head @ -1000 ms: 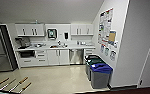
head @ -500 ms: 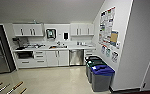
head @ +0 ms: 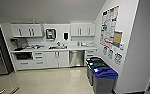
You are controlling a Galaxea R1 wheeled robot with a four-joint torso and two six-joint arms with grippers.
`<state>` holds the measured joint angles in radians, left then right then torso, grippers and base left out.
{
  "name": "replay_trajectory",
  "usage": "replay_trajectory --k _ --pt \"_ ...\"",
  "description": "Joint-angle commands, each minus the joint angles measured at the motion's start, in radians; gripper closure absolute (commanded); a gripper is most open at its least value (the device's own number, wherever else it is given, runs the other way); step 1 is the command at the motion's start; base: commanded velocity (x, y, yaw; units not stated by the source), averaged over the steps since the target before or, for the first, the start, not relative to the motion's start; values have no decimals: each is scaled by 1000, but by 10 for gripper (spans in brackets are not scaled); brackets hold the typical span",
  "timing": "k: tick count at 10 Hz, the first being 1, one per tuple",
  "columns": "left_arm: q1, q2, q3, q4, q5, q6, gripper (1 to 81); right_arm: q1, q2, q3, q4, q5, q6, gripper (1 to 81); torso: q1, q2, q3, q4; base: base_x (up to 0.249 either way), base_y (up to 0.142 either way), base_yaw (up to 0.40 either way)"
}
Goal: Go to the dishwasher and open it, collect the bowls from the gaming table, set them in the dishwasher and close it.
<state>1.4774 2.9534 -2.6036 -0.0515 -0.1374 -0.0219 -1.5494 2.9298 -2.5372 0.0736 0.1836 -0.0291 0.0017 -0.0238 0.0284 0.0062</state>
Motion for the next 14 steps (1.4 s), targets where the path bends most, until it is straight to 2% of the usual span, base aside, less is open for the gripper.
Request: replay_trajectory --k 1,10,14 --pt "-59 -3 3 10 39 7 10 56 -10 6 -12 -44 -3 10 0 0 0 0 191 77 0" --pt "-59 1 3 12 39 7 10 59 -10 6 -15 -46 -3 10 0 0 0 0 191 74 0" --pt "-61 1 3 12 39 5 10 59 -12 6 -14 -44 -3 10 -1 0 0 0 191 0 0"
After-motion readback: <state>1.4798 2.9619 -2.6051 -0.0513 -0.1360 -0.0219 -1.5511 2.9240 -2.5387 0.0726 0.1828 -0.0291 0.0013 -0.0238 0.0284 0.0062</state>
